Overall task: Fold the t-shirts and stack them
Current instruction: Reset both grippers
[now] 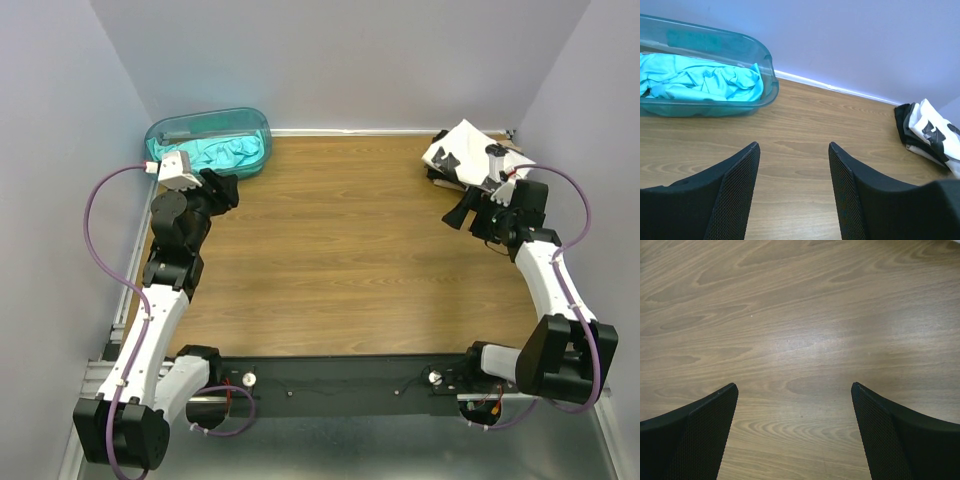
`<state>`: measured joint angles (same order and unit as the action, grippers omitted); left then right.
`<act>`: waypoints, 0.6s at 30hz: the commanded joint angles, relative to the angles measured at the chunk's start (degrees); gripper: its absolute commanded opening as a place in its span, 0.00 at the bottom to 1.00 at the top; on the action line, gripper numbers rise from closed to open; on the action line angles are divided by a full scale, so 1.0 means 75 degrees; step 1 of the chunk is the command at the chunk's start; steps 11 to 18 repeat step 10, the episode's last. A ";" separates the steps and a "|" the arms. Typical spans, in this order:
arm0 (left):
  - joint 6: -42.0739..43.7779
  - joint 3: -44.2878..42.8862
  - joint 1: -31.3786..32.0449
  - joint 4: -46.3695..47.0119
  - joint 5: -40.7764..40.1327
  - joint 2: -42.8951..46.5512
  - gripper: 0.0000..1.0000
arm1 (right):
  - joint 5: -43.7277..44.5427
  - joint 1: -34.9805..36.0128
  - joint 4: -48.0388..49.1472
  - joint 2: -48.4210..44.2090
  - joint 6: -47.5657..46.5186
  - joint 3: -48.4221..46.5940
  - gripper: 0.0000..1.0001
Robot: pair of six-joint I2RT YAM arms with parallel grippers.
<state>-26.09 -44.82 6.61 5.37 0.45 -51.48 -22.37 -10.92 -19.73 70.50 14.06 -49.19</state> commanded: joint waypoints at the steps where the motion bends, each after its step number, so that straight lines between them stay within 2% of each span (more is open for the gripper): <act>1: -0.0096 0.0128 0.0032 0.0281 -0.0388 0.0173 0.66 | -0.0111 0.0049 0.0239 0.0069 0.0070 0.0008 1.00; 18: 0.0103 0.0093 0.0032 0.0281 -0.0481 0.0161 0.66 | -0.0111 0.0061 0.0298 0.0092 0.0058 0.0066 1.00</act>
